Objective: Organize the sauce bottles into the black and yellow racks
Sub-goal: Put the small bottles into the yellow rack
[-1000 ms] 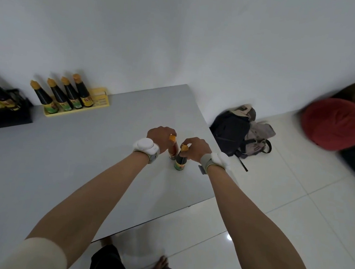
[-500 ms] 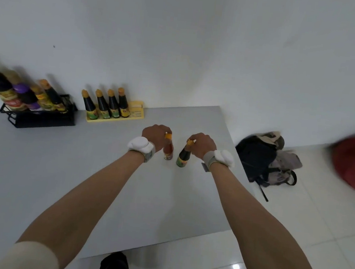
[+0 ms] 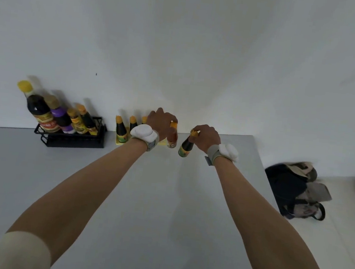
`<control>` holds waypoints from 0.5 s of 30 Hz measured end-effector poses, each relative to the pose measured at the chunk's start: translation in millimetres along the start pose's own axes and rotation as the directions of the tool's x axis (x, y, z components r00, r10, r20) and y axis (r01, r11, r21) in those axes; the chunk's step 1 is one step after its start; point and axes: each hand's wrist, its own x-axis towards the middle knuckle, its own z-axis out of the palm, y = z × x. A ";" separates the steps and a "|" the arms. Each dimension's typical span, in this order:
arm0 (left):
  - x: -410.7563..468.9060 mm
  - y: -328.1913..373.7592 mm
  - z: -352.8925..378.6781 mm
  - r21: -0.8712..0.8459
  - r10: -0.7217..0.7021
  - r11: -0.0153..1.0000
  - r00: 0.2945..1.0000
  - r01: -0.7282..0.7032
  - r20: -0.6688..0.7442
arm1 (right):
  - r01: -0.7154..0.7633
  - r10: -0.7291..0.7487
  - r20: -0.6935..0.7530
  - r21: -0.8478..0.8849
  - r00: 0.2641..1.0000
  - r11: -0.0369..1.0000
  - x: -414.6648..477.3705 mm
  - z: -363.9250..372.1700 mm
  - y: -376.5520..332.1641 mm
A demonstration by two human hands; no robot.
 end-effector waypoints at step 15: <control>90.9 -70.5 24.8 0.024 0.066 0.998 0.997 -0.066 0.031 | -0.024 0.024 0.024 -0.019 0.999 1.000 107.1 43.2 -43.7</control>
